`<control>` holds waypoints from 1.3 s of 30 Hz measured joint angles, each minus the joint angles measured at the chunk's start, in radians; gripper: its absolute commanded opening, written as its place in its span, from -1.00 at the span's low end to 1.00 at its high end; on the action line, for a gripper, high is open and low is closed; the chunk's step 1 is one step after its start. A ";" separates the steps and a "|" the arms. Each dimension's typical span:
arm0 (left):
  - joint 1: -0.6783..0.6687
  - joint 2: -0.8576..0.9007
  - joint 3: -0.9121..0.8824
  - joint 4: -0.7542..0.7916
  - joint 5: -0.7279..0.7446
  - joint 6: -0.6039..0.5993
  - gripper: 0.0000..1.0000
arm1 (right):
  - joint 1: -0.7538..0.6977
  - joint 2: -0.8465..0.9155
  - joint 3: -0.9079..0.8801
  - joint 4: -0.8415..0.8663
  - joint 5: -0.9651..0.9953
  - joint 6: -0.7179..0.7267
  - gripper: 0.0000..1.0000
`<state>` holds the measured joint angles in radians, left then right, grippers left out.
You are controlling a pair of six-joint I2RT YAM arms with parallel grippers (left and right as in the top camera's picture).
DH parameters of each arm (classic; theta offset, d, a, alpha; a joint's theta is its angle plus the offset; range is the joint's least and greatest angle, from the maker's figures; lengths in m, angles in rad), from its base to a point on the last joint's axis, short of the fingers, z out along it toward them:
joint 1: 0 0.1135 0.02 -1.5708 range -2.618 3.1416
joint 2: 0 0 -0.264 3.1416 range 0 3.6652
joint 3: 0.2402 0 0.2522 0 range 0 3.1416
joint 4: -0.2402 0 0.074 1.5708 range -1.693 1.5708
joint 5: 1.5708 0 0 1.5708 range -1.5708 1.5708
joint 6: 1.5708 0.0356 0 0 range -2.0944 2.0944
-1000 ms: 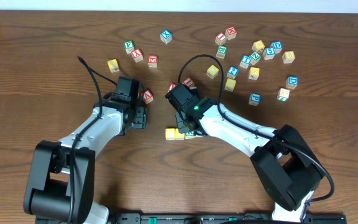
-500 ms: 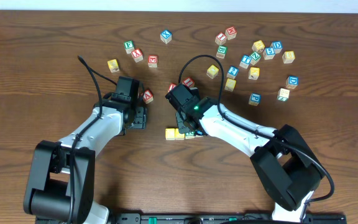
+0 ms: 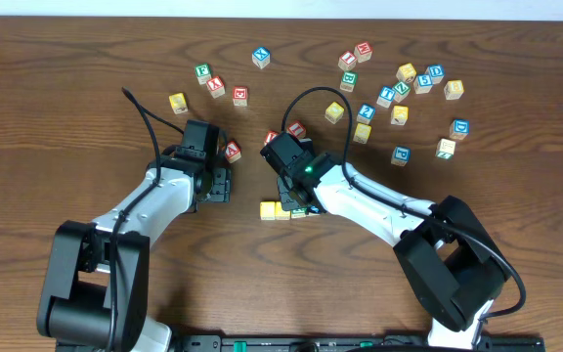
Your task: Spell out CORL
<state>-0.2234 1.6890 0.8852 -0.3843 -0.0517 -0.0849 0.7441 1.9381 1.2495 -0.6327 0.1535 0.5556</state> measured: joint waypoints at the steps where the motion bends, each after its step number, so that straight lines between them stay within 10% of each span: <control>1: 0.000 0.000 0.000 0.000 0.000 0.000 0.47 | 0.000 0.000 0.000 0.000 0.000 0.000 -0.98; 39: 0.000 0.000 0.000 0.000 0.000 0.000 0.47 | 0.002 0.000 0.000 0.030 -0.005 0.003 -0.98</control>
<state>-0.2234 1.6890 0.8852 -0.3843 -0.0521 -0.0849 0.7464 1.9381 1.2495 -0.6025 0.1490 0.5587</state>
